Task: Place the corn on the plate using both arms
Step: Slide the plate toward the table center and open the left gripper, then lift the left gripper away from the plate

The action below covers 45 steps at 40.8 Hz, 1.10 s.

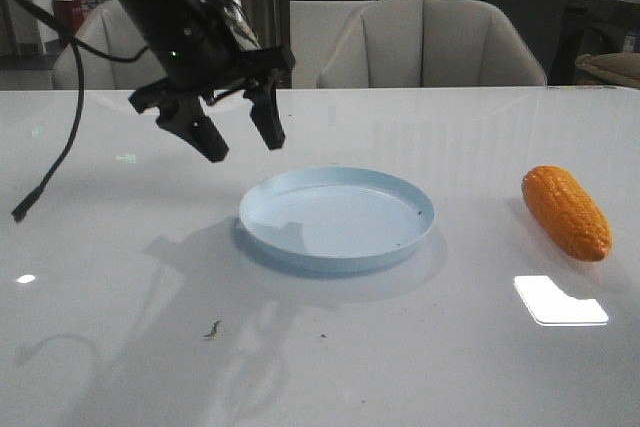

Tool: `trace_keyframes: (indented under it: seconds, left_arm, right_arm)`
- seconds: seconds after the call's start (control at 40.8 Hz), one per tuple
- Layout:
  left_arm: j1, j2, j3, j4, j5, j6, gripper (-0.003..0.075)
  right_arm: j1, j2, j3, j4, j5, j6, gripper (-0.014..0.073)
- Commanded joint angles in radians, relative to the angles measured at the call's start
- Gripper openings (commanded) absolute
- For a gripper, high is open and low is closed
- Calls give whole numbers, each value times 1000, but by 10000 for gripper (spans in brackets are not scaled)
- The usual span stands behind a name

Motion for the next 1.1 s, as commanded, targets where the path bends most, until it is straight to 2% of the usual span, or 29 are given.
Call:
trace_keyframes:
  seconds: [0.0, 0.221, 0.539, 0.662, 0.809, 0.981, 1.079]
  left_arm:
    - [45, -81, -135, 10, 67, 1, 499]
    - [147, -181, -284, 49, 106, 1, 499]
    - [240, -440, -287, 246, 125, 1, 500]
    - [256, -562, -234, 337, 123, 1, 500]
    - [256, -746, 21, 492, 26, 1, 499]
    - [256, -972, 482, 506, -151, -17, 500]
    - [256, -1102, 746, 506, -235, -17, 500]
  right_arm:
    - [-6, -9, -31, 9, -55, -2, 415]
    - [-6, -9, -31, 9, -111, -2, 415]
    - [-6, -9, -31, 9, -130, -2, 415]
    - [-6, -9, -31, 9, -110, -2, 415]
    - [-6, -9, -31, 8, -102, -2, 416]
    - [-6, -9, -31, 5, -126, -2, 426]
    - [-6, -5, -36, 0, -183, -2, 546]
